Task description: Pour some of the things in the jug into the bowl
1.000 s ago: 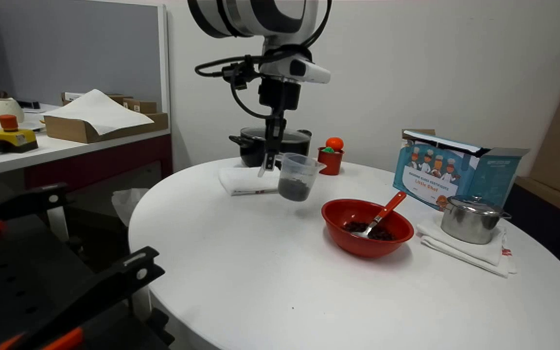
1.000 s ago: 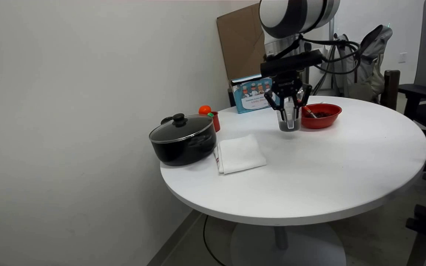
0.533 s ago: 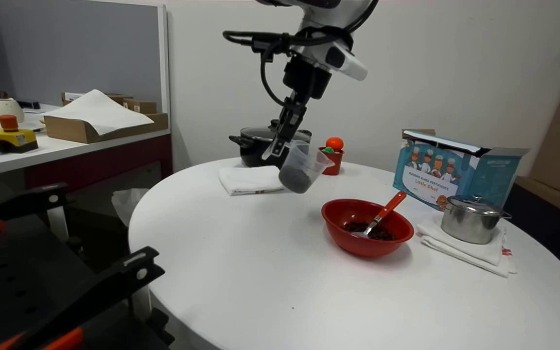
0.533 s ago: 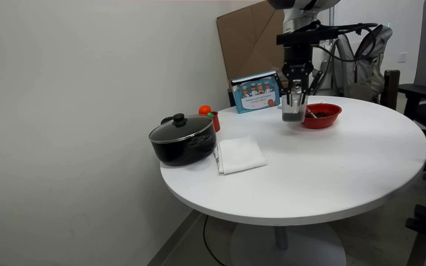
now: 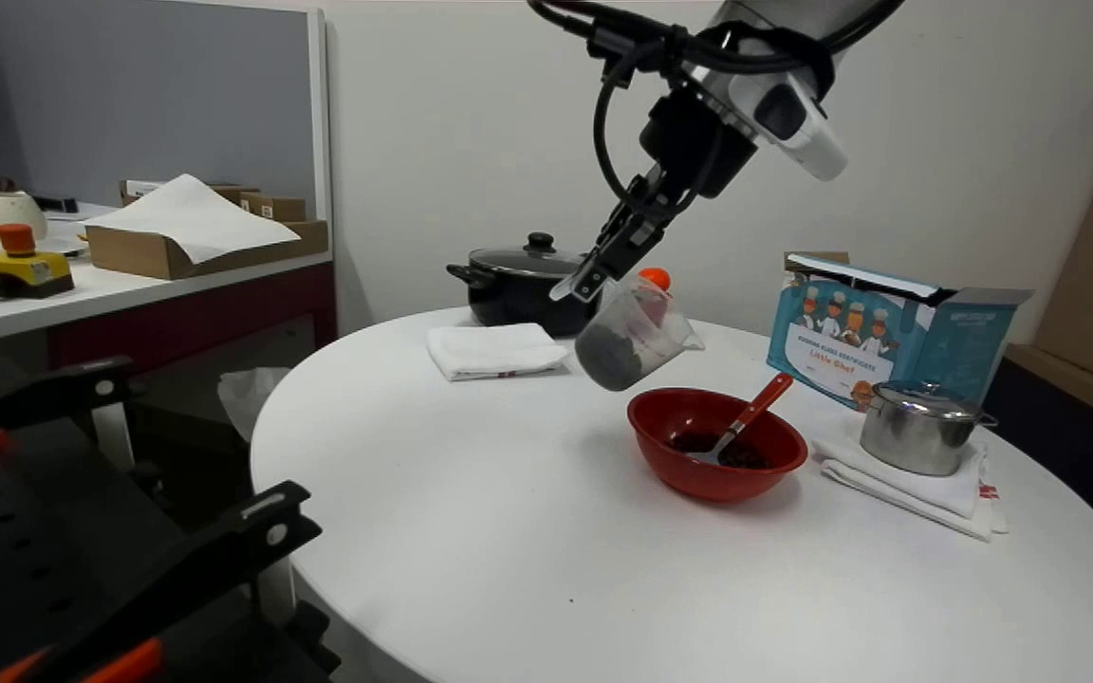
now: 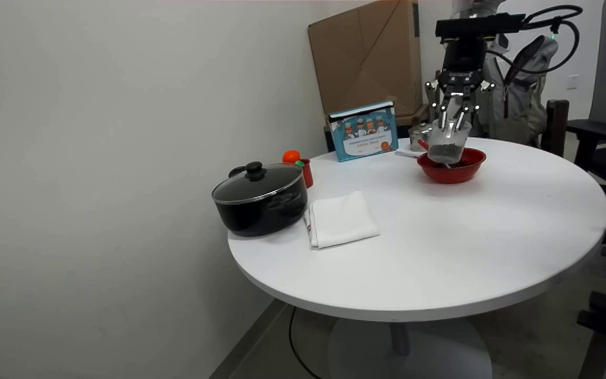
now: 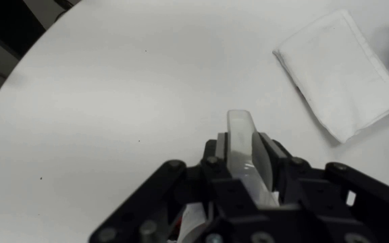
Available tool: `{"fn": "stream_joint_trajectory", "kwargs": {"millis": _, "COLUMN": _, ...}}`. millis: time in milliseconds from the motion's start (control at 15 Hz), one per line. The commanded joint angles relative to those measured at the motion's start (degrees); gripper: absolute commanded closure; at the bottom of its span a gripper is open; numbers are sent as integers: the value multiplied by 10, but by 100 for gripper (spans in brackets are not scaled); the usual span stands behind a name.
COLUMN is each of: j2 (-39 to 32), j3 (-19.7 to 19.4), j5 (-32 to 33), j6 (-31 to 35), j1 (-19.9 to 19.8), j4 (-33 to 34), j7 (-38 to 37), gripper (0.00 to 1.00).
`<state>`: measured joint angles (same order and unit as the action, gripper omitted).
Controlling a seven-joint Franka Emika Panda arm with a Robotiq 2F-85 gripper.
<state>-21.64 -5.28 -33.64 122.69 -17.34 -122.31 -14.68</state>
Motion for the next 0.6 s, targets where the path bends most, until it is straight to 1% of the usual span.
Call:
{"fn": "stream_joint_trajectory", "kwargs": {"millis": 0, "j2": -18, "j3": -17, "j5": -62, "j6": -75, "j1": -29, "j4": 40, "j7": 64, "gripper": 94}}
{"fn": "stream_joint_trajectory", "kwargs": {"millis": 267, "j2": -38, "j3": -41, "j5": -146, "j6": -137, "j1": -66, "j4": 63, "j7": 120, "gripper": 94}}
{"fn": "stream_joint_trajectory", "kwargs": {"millis": 533, "j2": -62, "j3": -61, "j5": -205, "j6": -183, "j1": -86, "j4": 76, "j7": 157, "gripper": 94}}
